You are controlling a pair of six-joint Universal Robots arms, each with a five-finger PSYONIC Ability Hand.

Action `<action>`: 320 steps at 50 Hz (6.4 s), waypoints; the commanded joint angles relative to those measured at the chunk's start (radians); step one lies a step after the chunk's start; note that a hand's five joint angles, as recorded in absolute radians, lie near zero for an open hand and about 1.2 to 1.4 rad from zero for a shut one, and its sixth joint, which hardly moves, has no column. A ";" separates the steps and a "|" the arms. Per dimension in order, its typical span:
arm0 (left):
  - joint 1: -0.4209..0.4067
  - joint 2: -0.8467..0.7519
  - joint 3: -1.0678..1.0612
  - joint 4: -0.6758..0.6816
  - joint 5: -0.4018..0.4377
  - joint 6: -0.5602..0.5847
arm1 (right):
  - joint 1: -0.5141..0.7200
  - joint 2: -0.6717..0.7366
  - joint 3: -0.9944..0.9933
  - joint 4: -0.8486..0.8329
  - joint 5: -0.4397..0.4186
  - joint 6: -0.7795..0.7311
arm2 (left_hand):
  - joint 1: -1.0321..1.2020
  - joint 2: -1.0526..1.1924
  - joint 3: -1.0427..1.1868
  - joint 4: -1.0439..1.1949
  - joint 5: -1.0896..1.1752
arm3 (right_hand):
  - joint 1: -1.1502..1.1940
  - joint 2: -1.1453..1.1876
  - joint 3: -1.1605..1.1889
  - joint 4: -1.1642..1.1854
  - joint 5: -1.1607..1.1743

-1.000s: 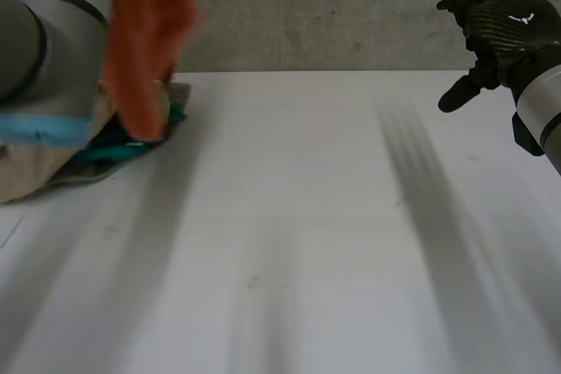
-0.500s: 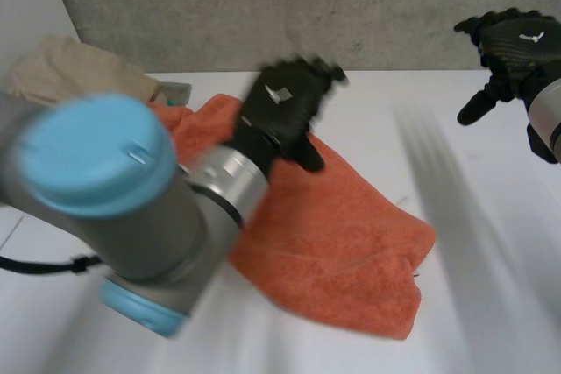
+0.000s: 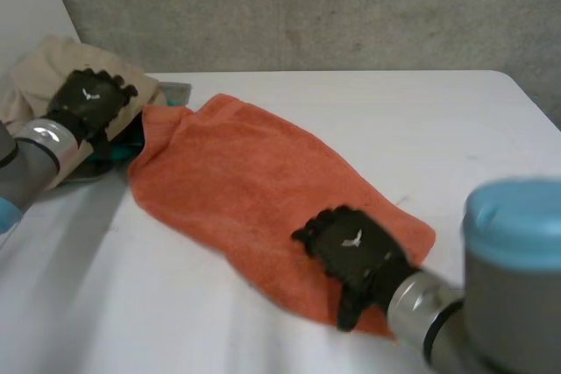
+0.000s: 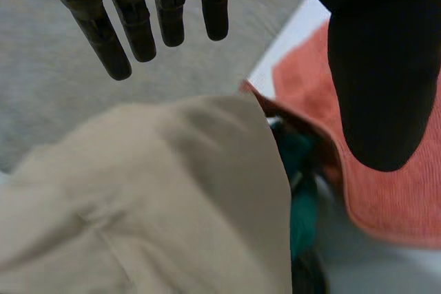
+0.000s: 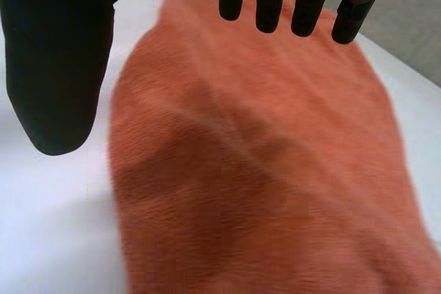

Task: Fold the laundry.

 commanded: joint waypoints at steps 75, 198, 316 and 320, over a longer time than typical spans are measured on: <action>-0.317 0.285 -0.399 0.122 -0.028 -0.122 | -0.503 0.467 -0.847 0.114 -0.077 -0.234 | 1.126 1.127 1.129 1.131 1.143 | 1.182 1.196 1.196 1.195 1.182; -0.239 0.033 -0.061 0.409 -0.319 -0.312 | -0.532 0.277 -0.635 0.008 -0.077 -0.294 | 1.126 1.127 1.129 1.131 1.143 | 1.182 1.196 1.196 1.195 1.182; -0.290 -0.223 0.115 0.104 -0.396 0.087 | -0.652 0.543 -0.575 -0.202 -0.023 -0.662 | 1.126 1.127 1.129 1.131 1.143 | 1.182 1.196 1.196 1.195 1.182; -0.316 -0.267 0.175 0.102 -0.407 0.085 | -0.641 0.602 -0.636 -0.207 -0.020 -0.659 | 1.126 1.127 1.129 1.131 1.143 | 1.182 1.196 1.196 1.195 1.182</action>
